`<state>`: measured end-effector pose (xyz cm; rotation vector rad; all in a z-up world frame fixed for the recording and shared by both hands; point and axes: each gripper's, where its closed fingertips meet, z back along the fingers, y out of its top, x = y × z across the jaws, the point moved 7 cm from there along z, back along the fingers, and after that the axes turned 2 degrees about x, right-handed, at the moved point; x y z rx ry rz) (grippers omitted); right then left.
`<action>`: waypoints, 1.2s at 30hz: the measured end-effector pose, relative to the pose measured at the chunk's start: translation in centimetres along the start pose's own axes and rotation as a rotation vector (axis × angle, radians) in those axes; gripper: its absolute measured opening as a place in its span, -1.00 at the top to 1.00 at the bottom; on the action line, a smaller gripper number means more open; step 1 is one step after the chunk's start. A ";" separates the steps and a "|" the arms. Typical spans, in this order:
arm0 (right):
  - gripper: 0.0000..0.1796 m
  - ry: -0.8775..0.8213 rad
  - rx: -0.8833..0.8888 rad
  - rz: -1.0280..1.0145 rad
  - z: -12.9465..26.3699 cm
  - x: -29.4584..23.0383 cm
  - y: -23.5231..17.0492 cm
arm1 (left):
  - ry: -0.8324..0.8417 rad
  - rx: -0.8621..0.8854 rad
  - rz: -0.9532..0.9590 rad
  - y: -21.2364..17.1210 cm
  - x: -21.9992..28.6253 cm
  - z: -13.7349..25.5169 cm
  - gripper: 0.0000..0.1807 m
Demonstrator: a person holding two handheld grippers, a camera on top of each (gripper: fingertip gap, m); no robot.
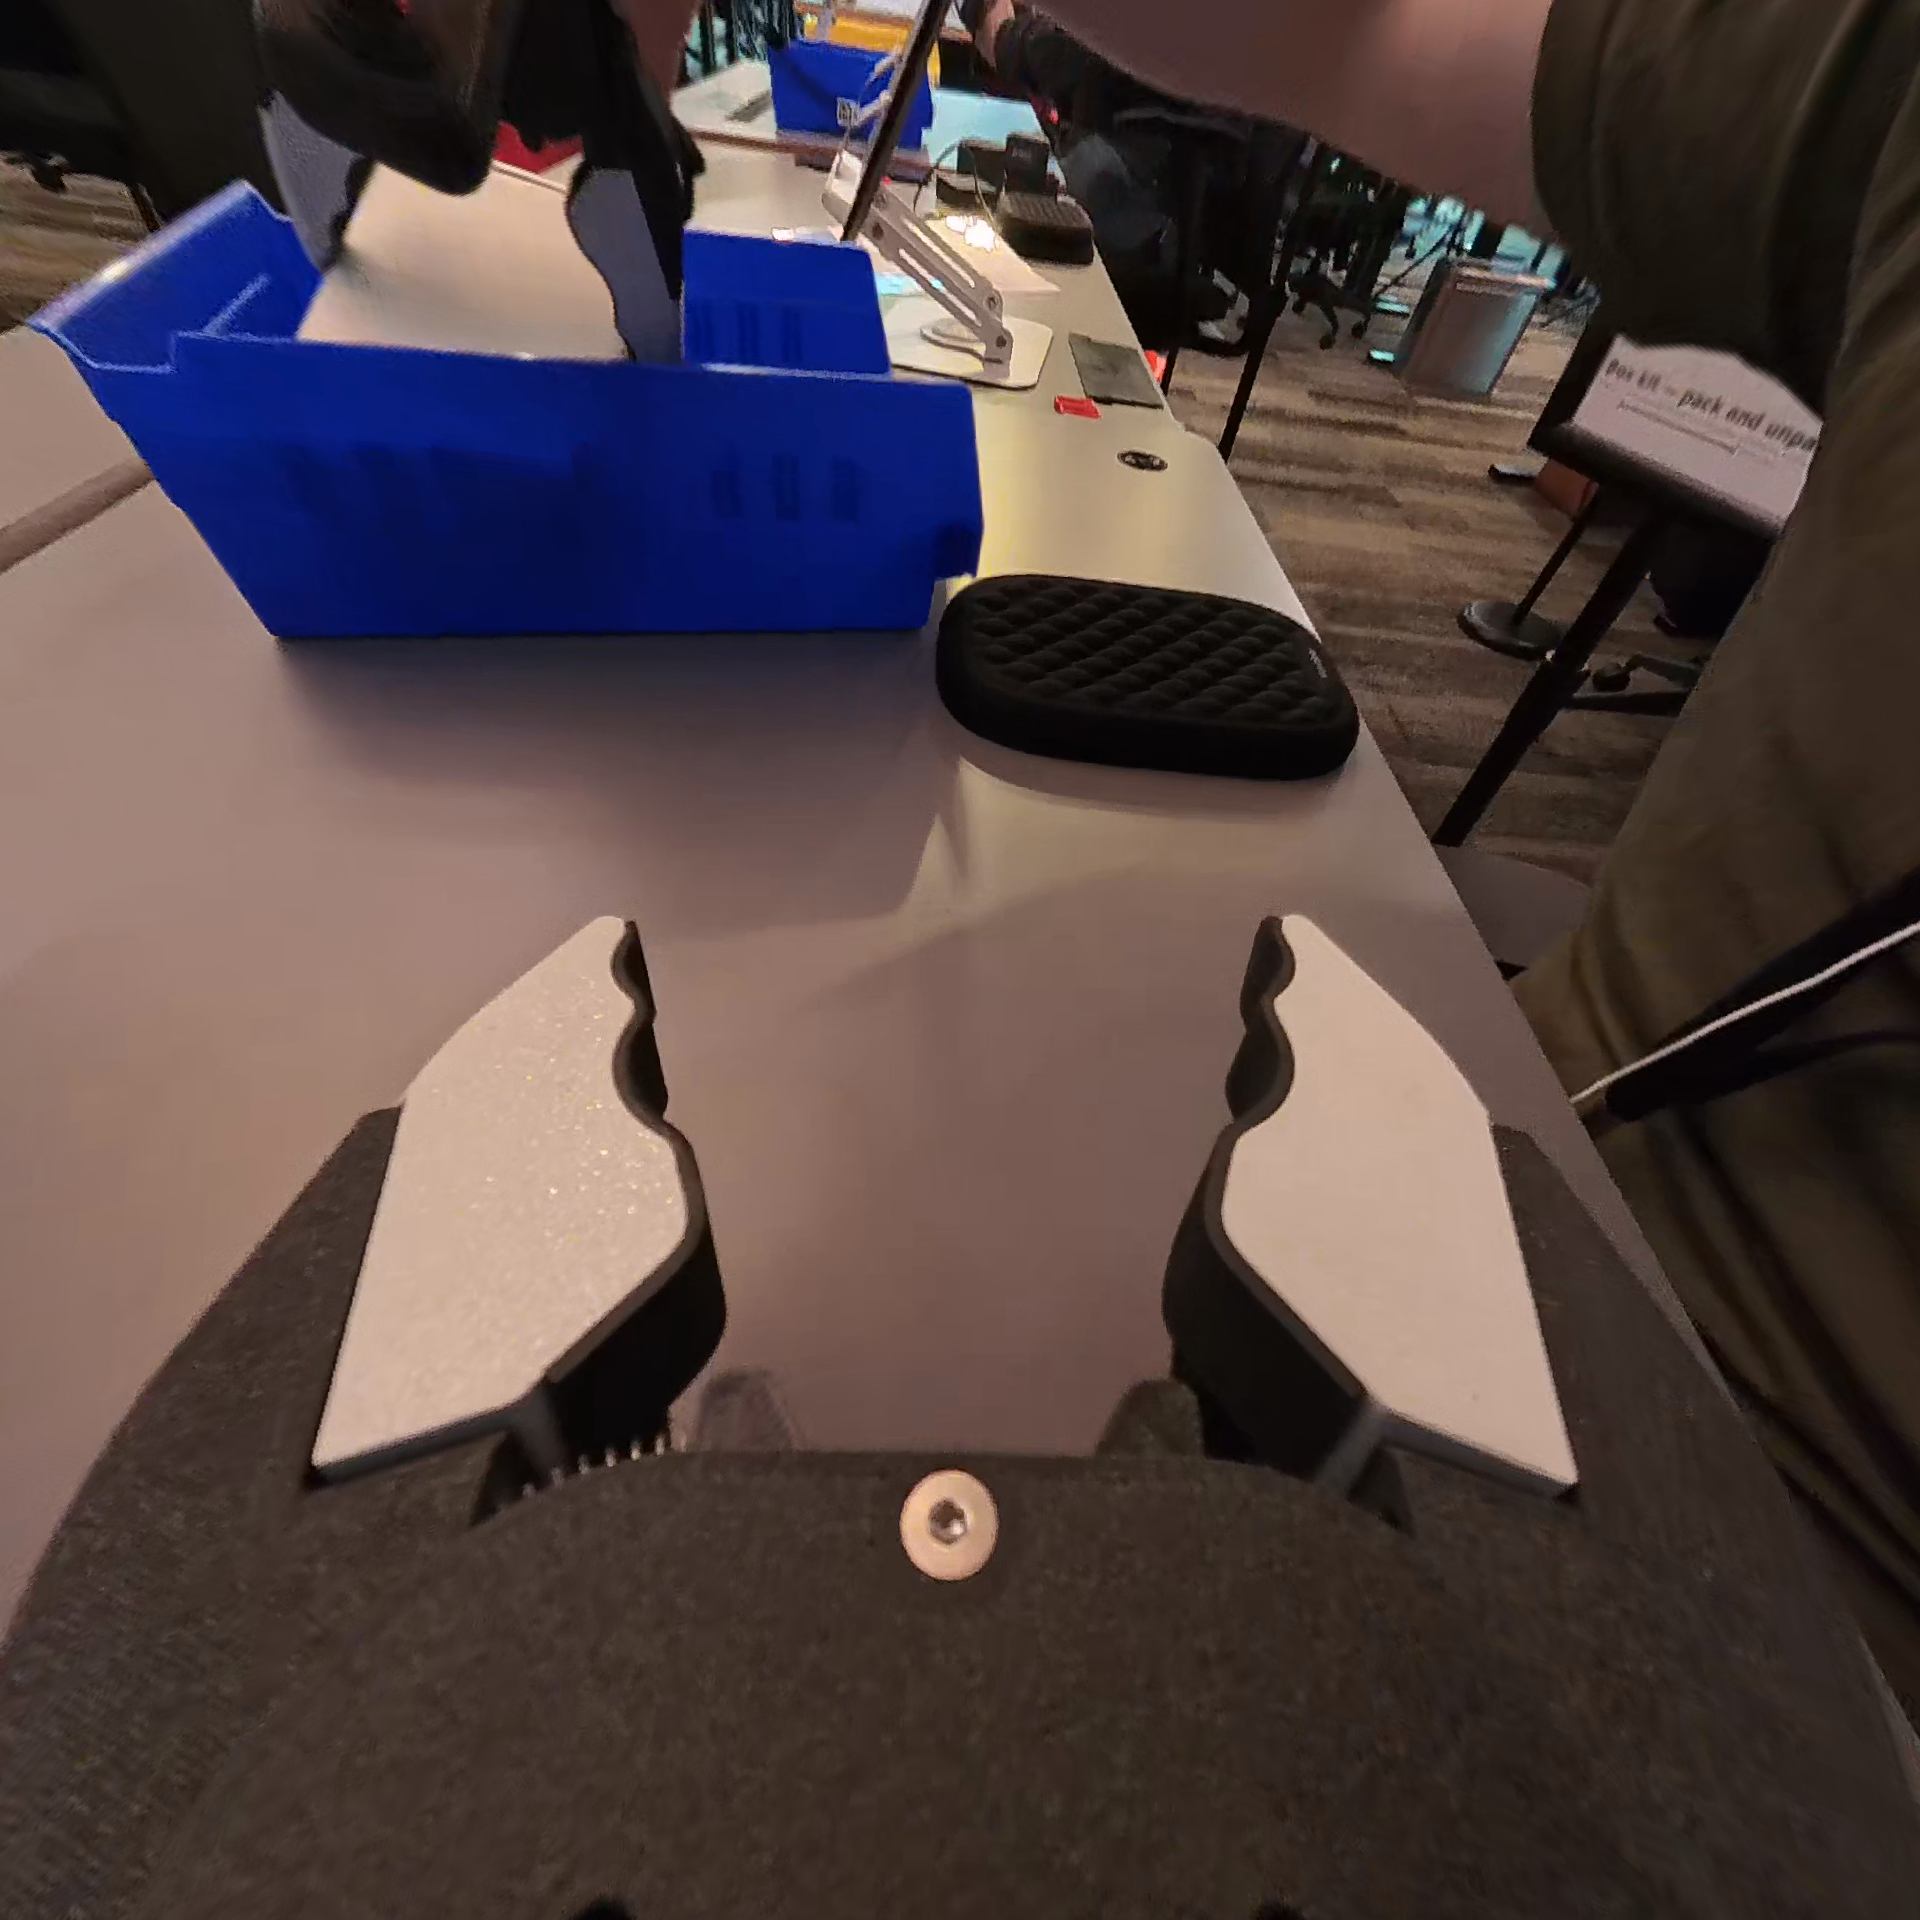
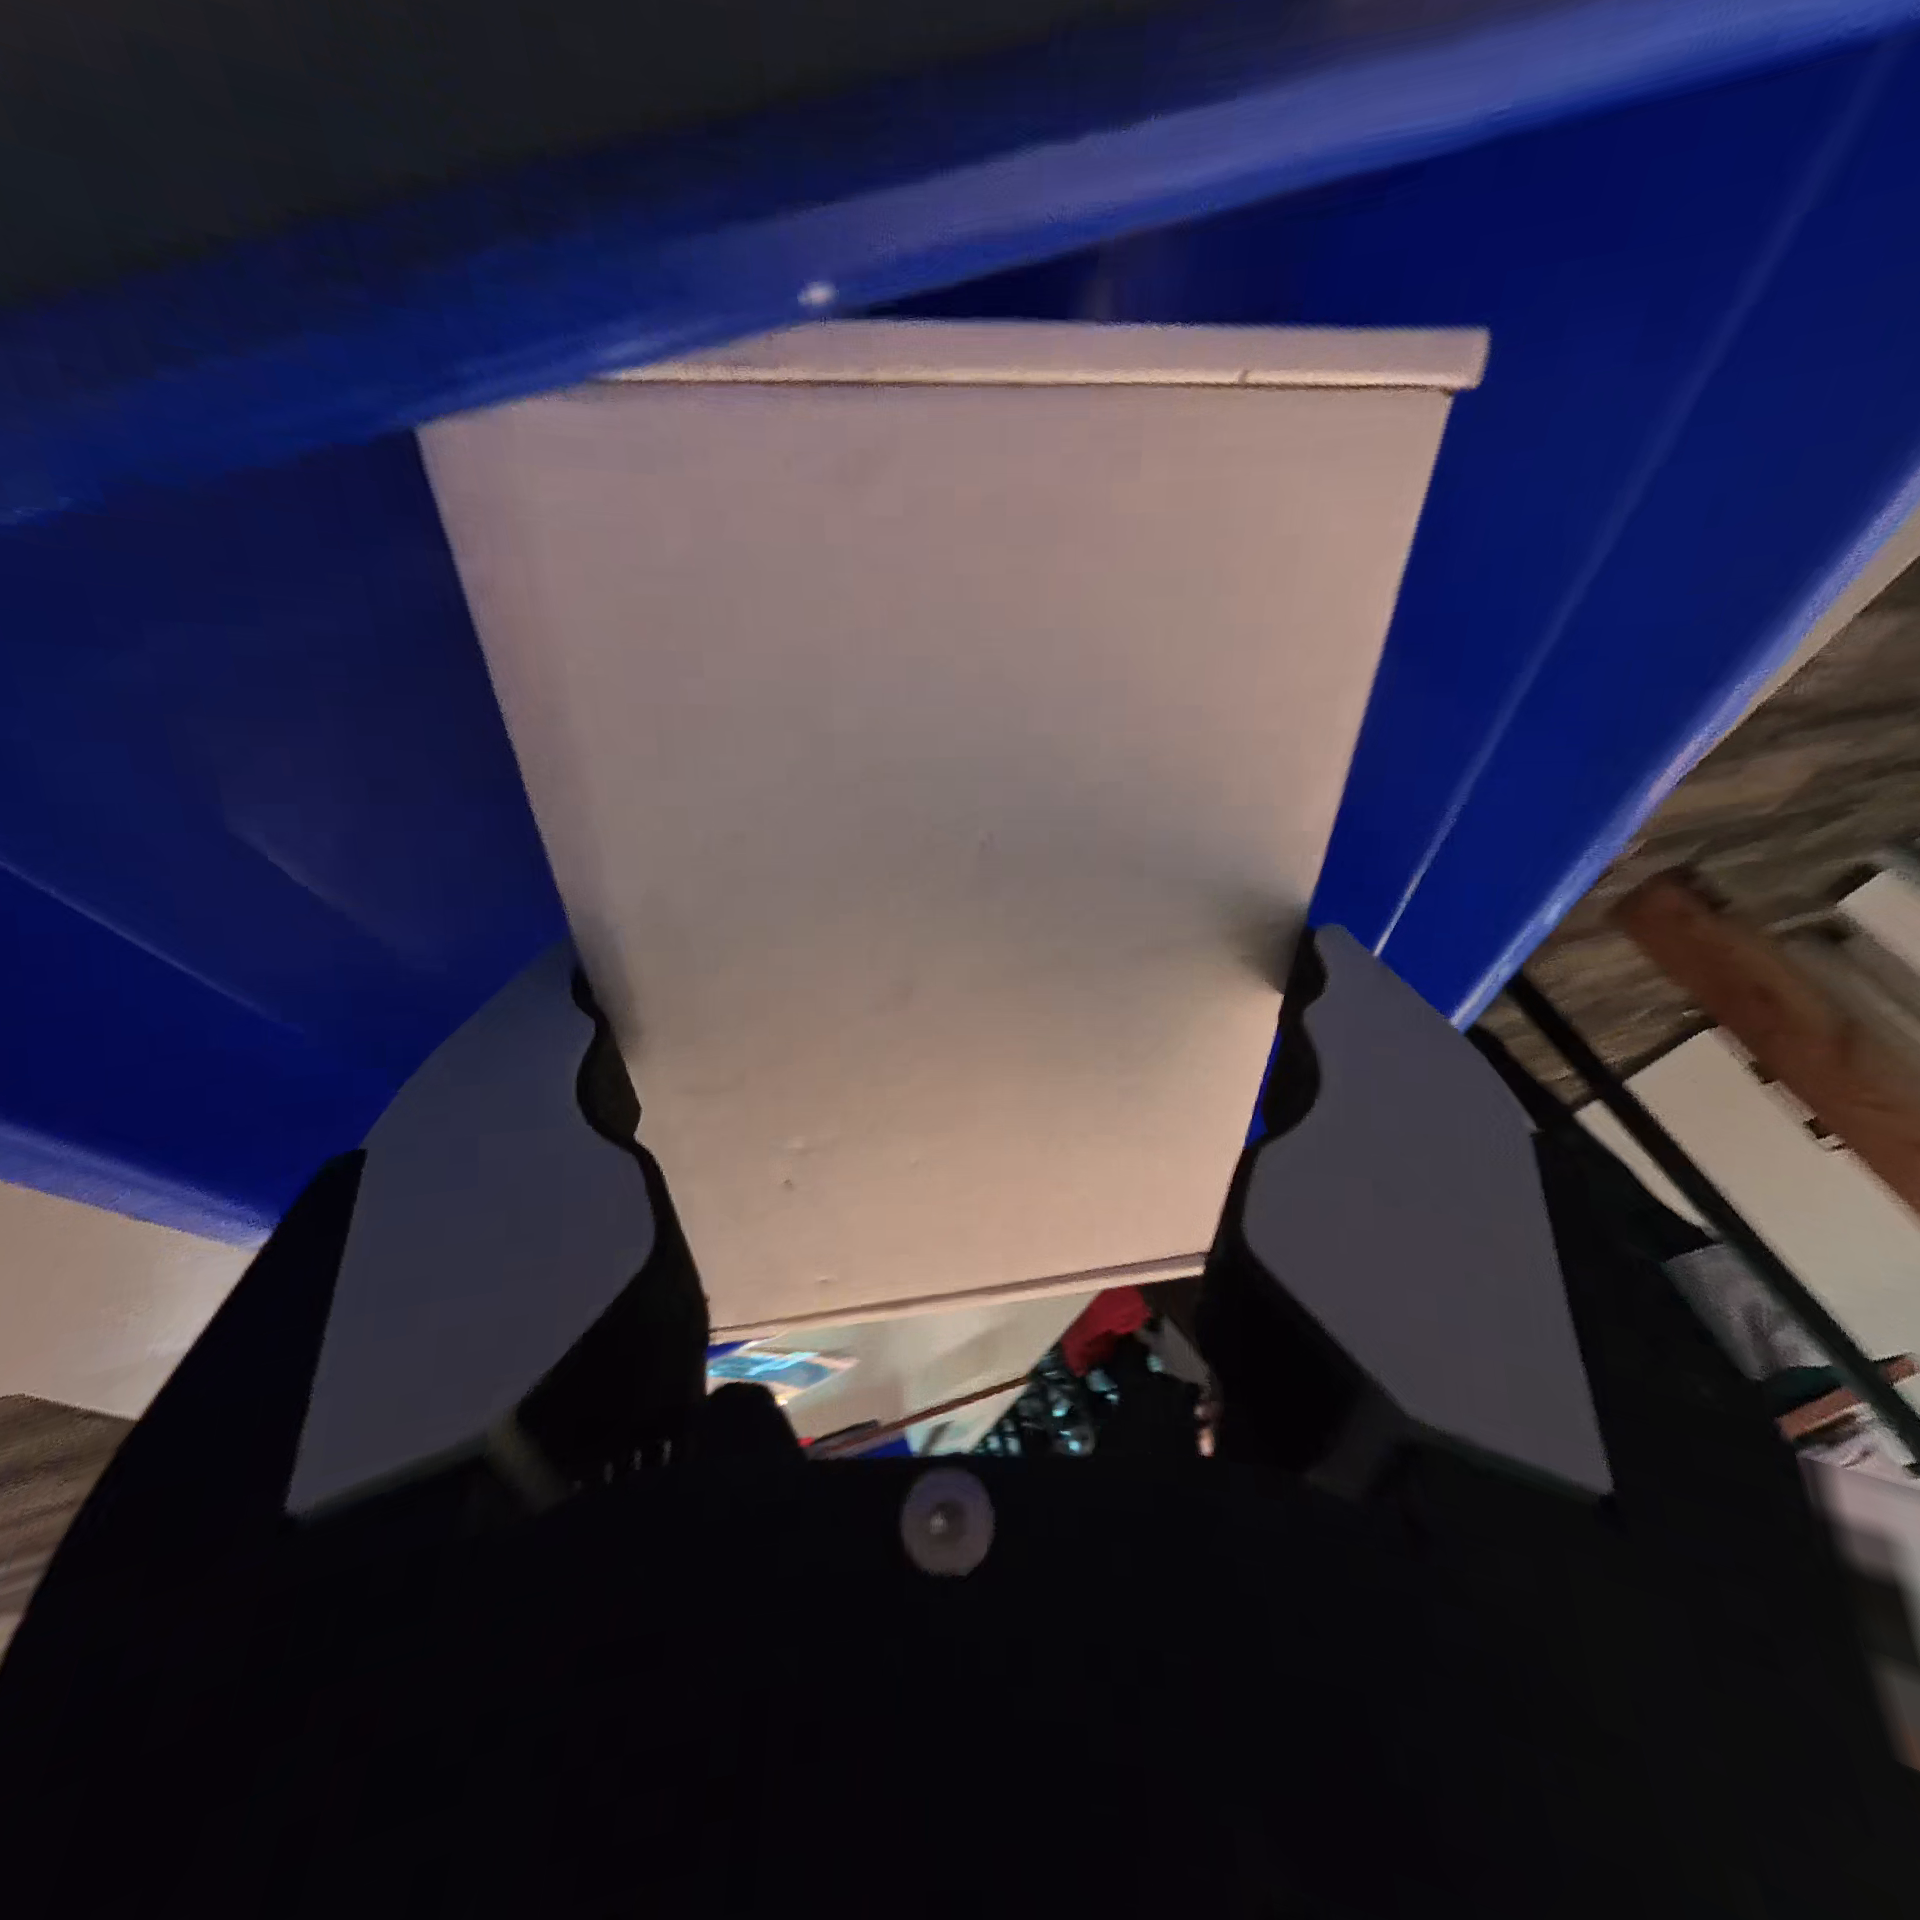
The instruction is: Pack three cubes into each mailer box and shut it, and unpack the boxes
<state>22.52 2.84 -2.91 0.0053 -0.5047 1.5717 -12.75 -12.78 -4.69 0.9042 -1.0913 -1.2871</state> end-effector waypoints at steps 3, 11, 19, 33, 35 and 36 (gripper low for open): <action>-0.35 -0.002 -0.010 0.079 -0.9 0.3 0.6 | -0.001 -0.027 0.001 -0.3 0.0 -0.5 -0.19; -0.35 -0.037 0.028 0.176 -2.4 1.4 0.9 | 0.028 -0.001 0.008 -0.2 -0.5 -0.2 -0.19; -0.08 -0.018 0.026 0.134 -3.9 2.0 0.5 | 0.006 -0.015 0.018 -0.6 -0.4 -0.5 -0.19; 0.11 -0.270 0.259 -0.423 0.1 -2.5 -5.9 | -0.017 0.014 -0.005 0.3 0.7 -0.5 -0.19; 0.16 -0.328 0.228 -0.580 0.8 -4.3 -8.8 | -0.016 0.017 -0.019 0.5 1.1 -0.6 -0.19; 0.16 -0.319 0.218 -0.685 0.9 -5.1 -10.3 | -0.015 0.019 -0.023 0.7 1.2 -0.6 -0.19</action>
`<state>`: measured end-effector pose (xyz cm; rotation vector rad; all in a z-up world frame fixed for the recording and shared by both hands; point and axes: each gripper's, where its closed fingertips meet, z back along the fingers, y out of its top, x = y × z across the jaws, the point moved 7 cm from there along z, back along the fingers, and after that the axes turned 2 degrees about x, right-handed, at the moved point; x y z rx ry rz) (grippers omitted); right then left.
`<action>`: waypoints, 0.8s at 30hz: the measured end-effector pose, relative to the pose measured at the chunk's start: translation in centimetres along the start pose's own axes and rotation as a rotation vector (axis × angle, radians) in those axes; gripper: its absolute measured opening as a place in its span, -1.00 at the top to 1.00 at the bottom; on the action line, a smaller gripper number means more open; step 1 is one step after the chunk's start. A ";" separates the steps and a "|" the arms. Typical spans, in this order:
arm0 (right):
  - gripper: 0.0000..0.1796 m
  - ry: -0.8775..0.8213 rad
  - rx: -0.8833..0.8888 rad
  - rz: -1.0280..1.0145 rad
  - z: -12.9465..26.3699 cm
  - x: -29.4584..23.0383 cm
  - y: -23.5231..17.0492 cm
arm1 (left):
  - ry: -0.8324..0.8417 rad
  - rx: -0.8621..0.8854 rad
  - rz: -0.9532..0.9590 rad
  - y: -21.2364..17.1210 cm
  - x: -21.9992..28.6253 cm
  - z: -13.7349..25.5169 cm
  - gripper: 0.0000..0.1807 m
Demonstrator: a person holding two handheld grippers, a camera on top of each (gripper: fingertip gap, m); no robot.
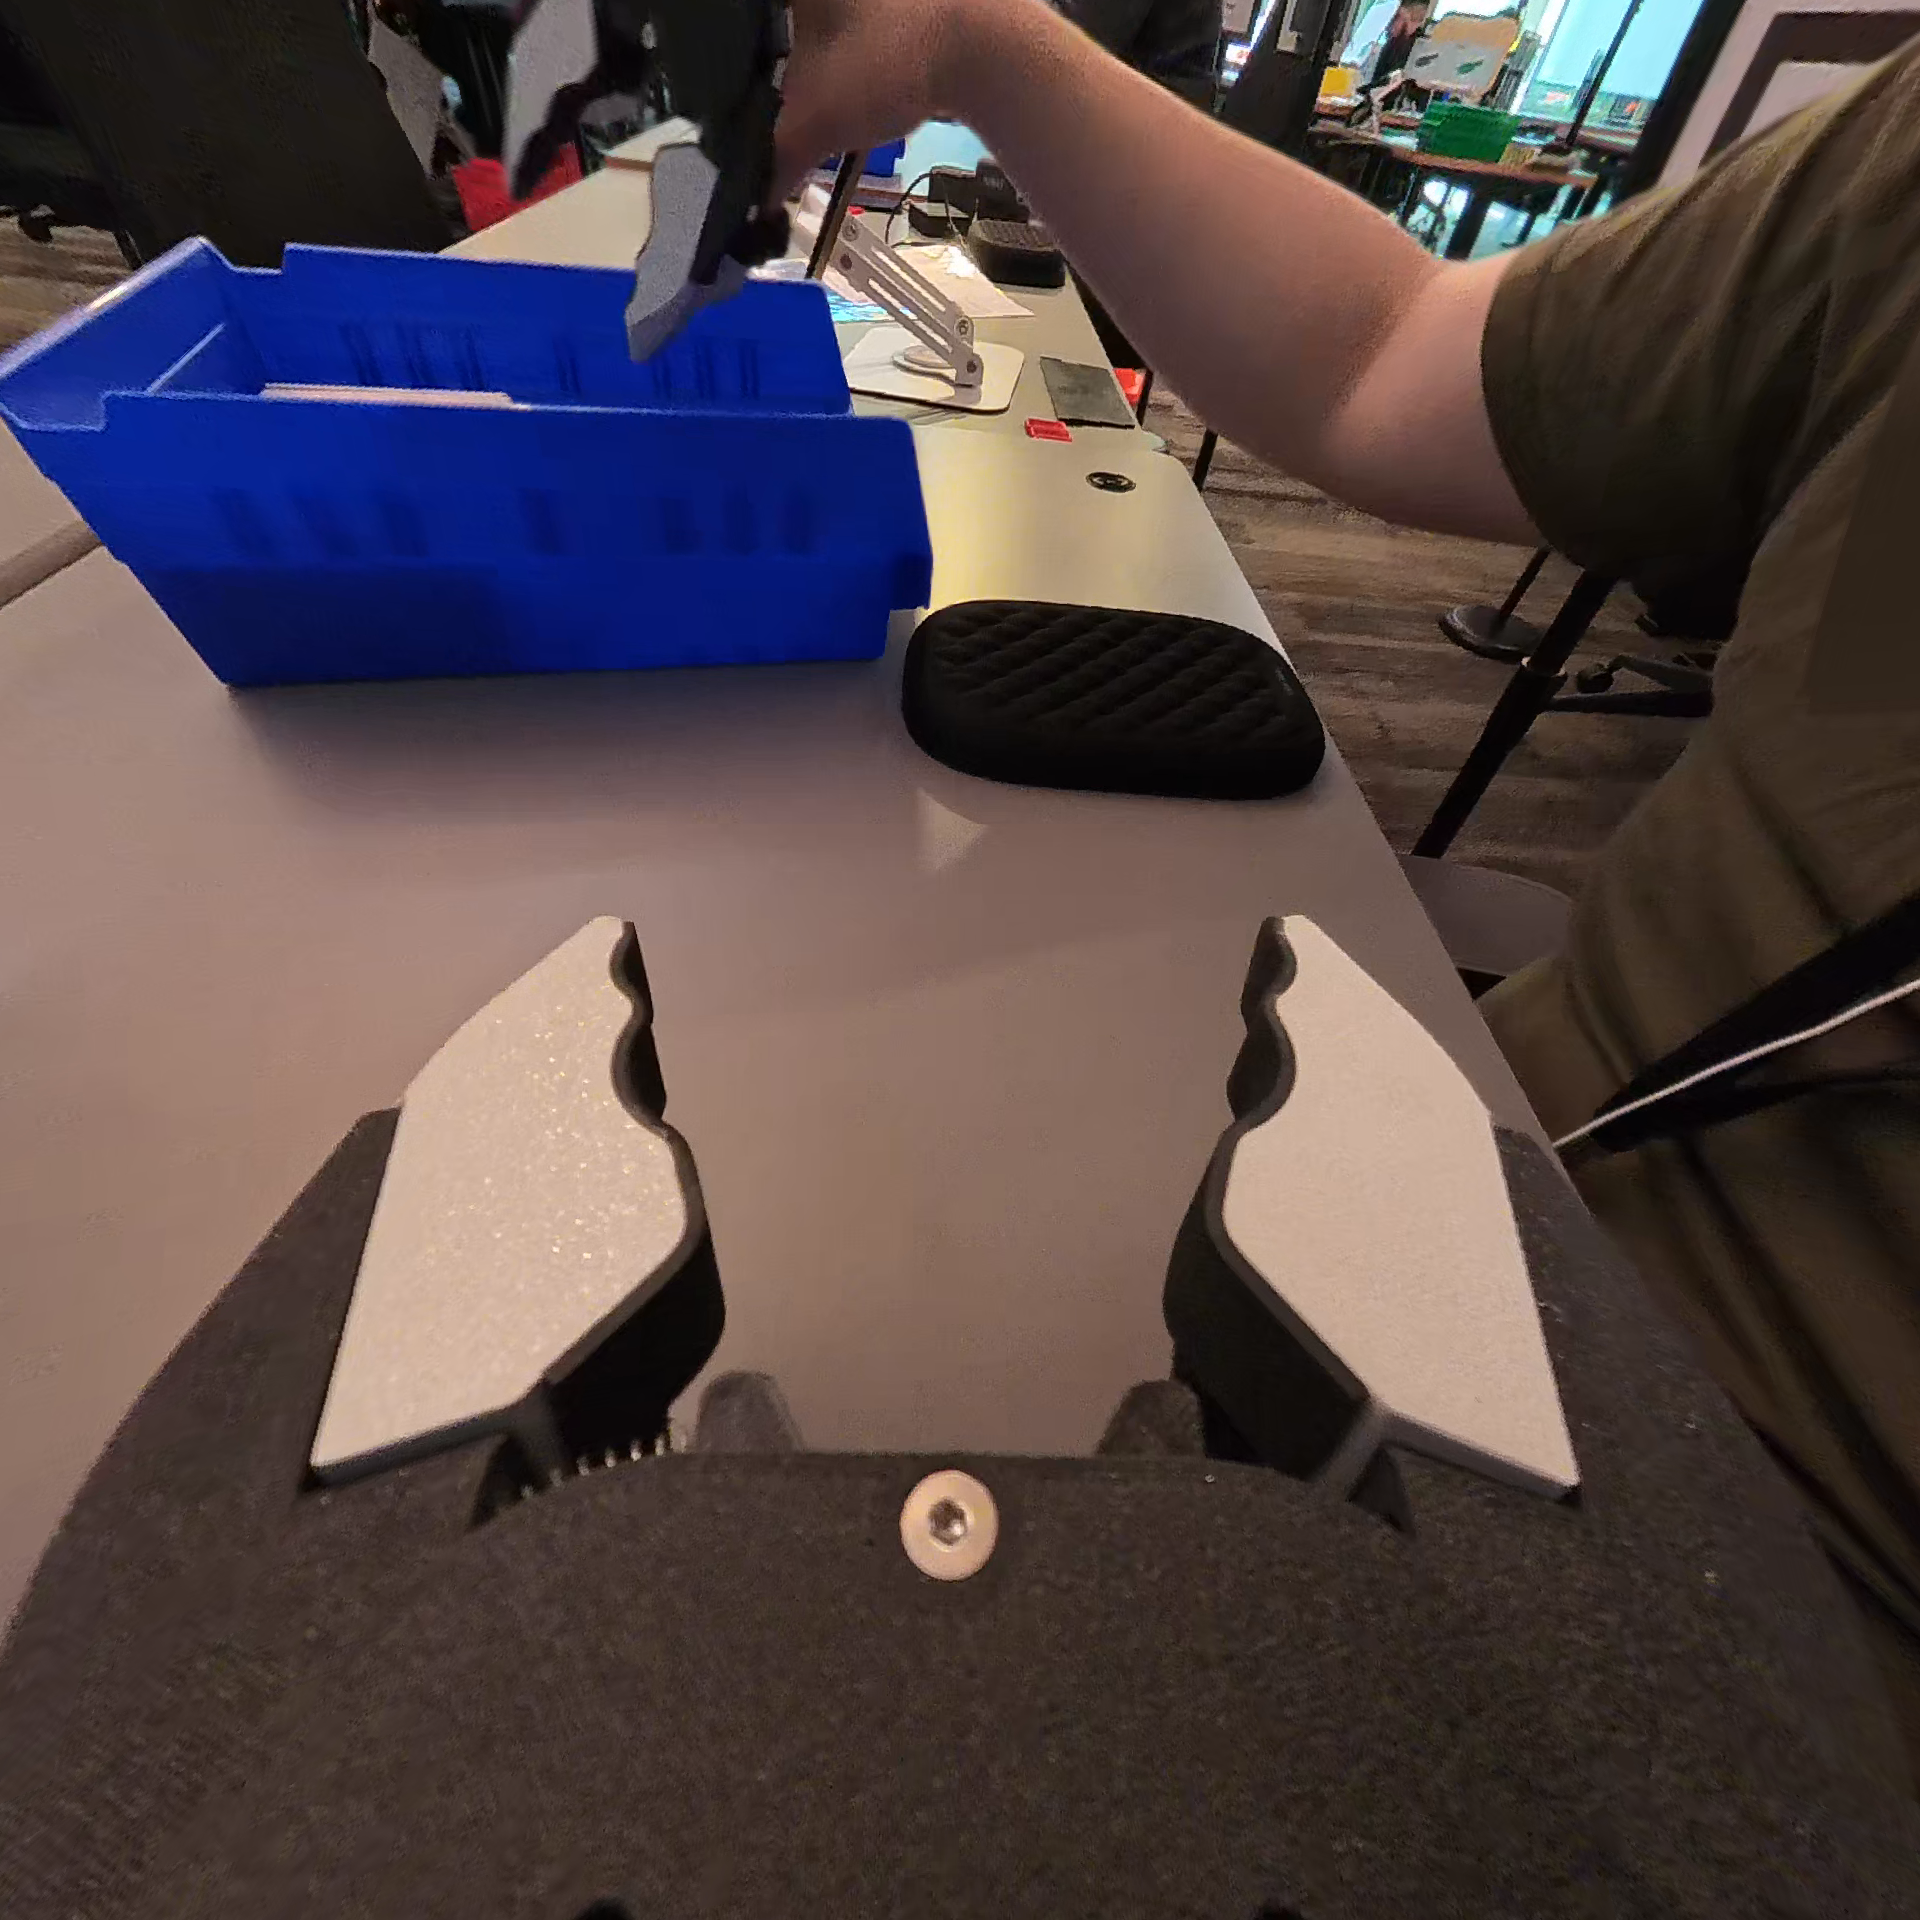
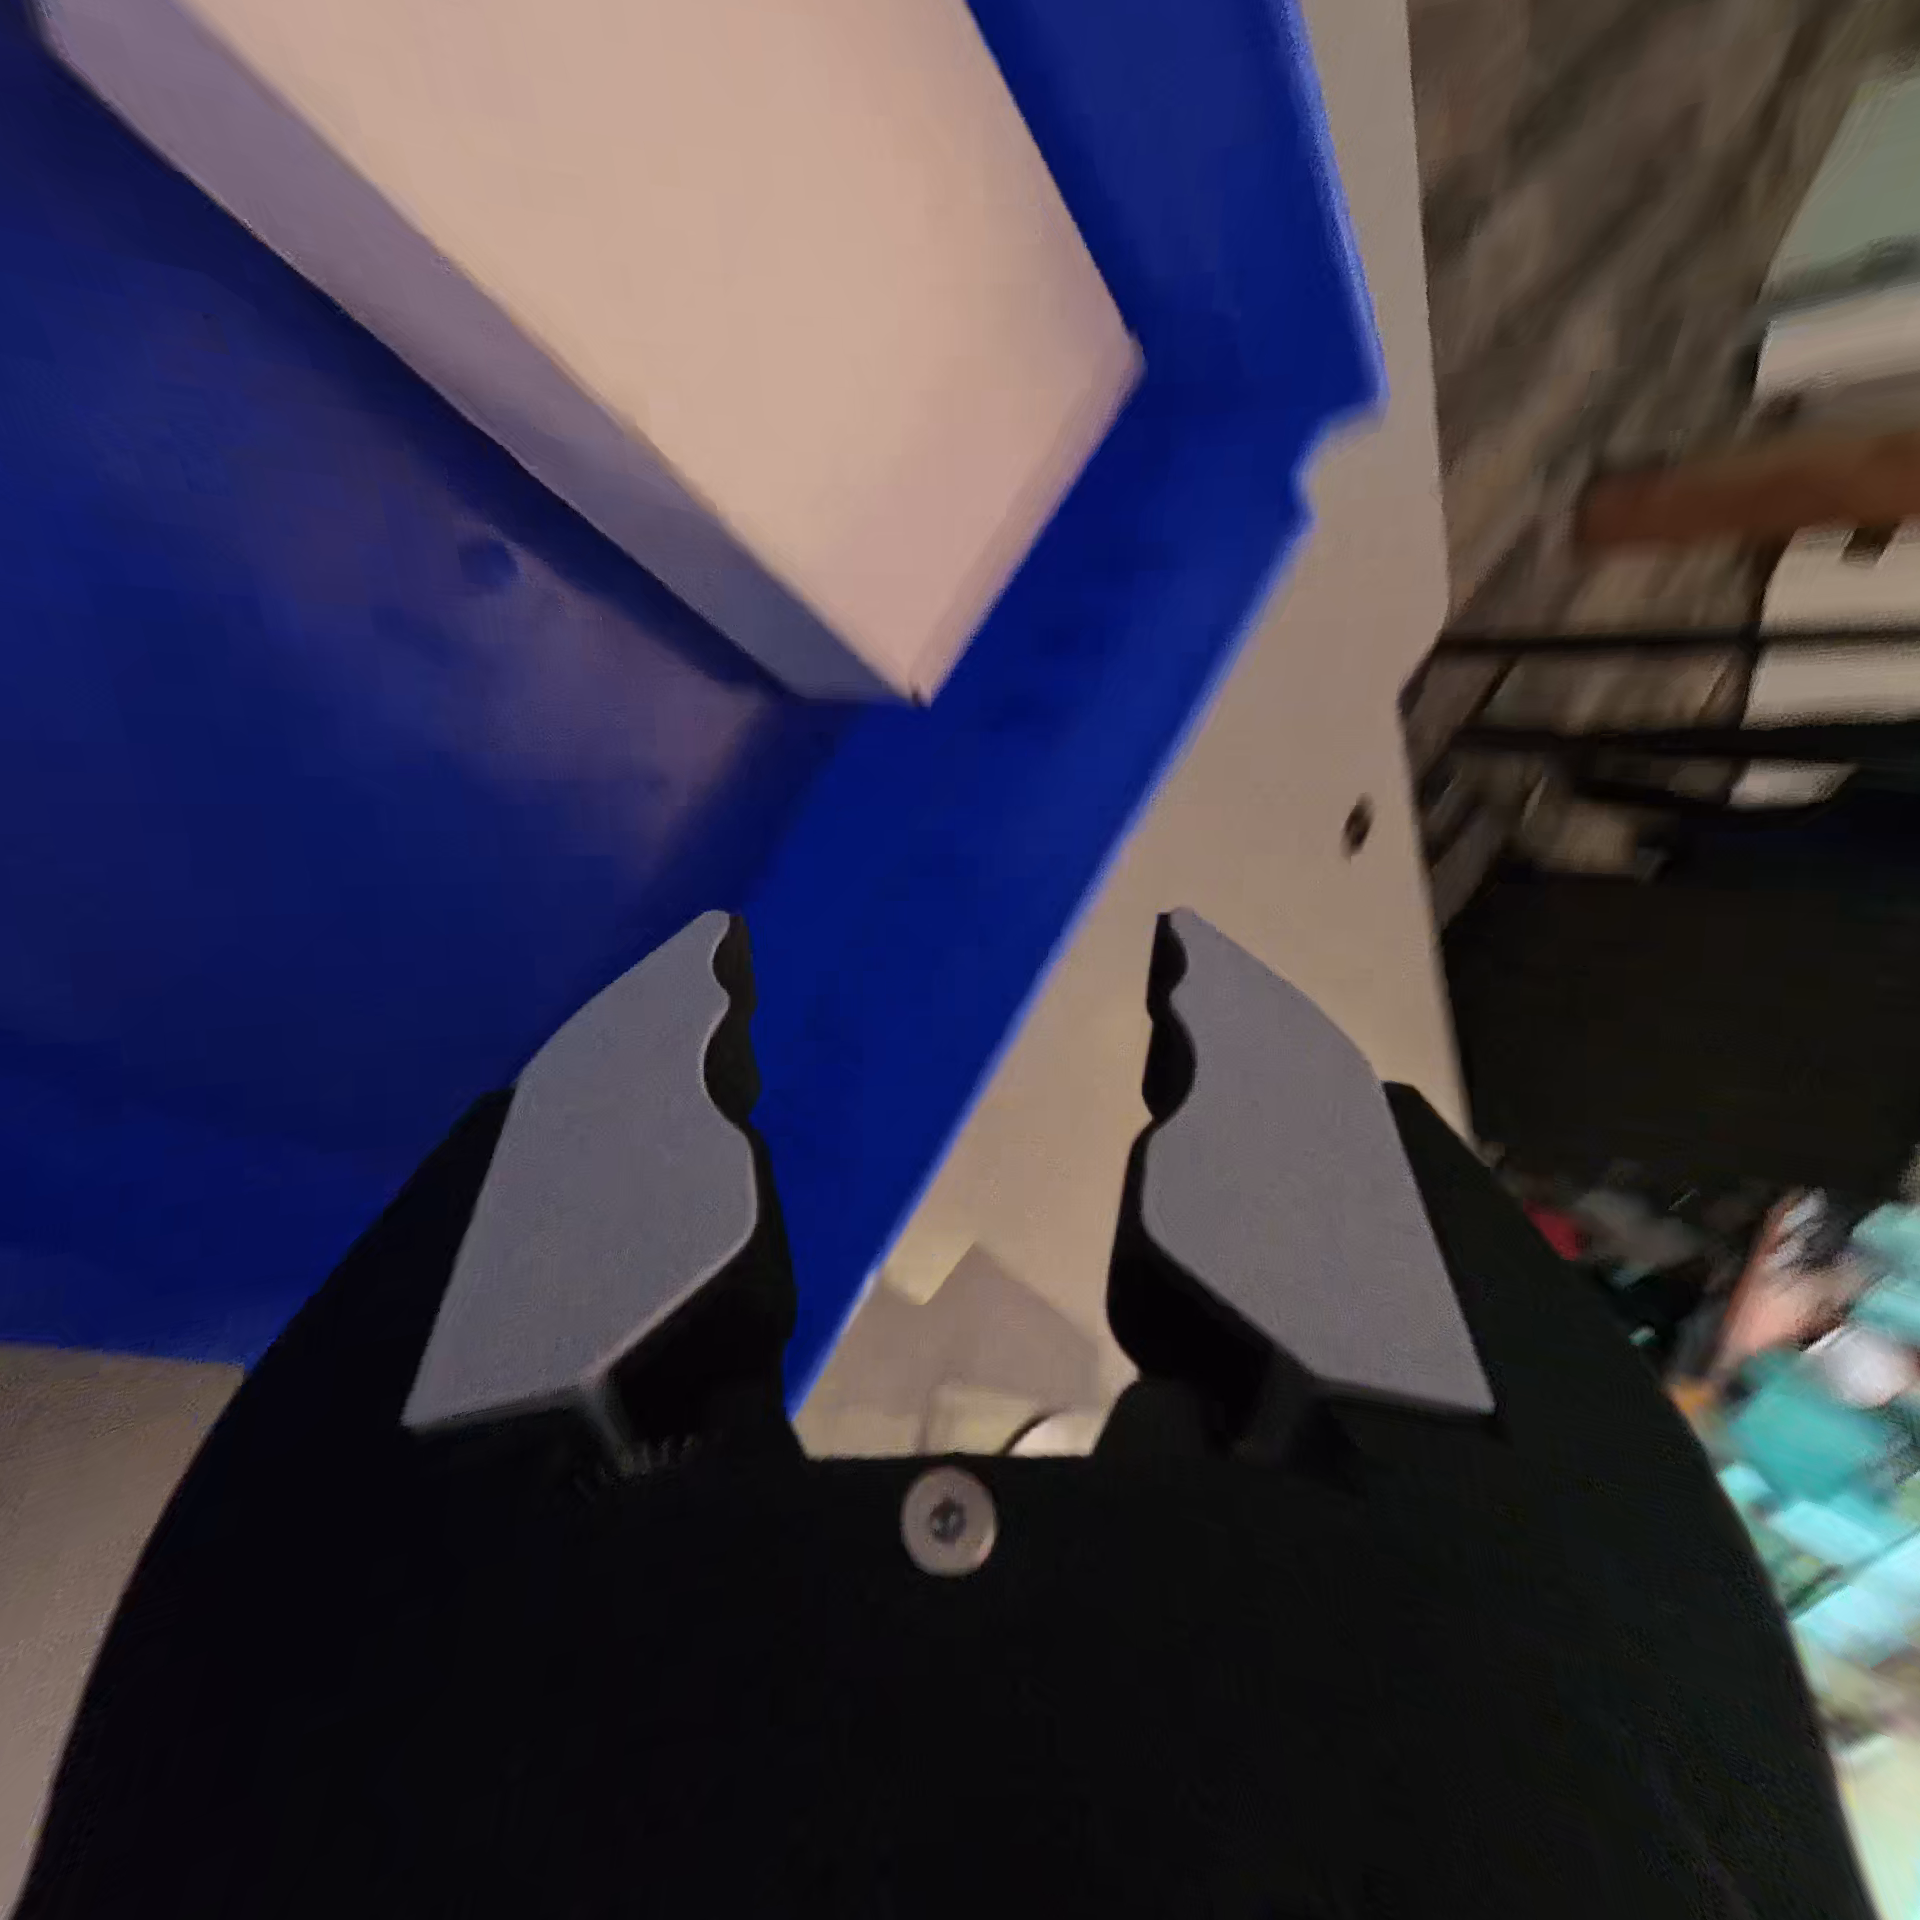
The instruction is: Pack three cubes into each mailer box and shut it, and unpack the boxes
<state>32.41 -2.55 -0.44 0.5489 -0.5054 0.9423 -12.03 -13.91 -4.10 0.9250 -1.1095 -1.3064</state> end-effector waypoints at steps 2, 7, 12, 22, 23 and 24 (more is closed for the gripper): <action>0.23 -0.003 -0.042 -0.210 0.4 0.7 -2.8 | -0.002 0.009 -0.003 0.2 0.2 0.0 -0.19; 0.45 0.131 -0.174 -0.509 -0.2 -1.5 -6.4 | 0.018 0.021 -0.023 0.7 0.4 0.4 -0.19; 0.61 0.110 -0.278 -0.614 -0.2 -3.7 -6.9 | 0.042 0.040 -0.039 1.1 0.4 0.8 -0.19; 0.63 0.115 -0.344 -0.722 2.5 -7.3 -5.1 | 0.060 0.065 -0.034 1.4 0.1 1.6 -0.19; 0.63 0.089 -0.343 -0.724 2.7 -7.2 -5.0 | 0.062 0.069 -0.035 1.4 0.0 1.7 -0.19; 0.63 0.056 -0.330 -0.728 3.1 -6.8 -4.7 | 0.066 0.074 -0.035 1.5 0.0 1.8 -0.19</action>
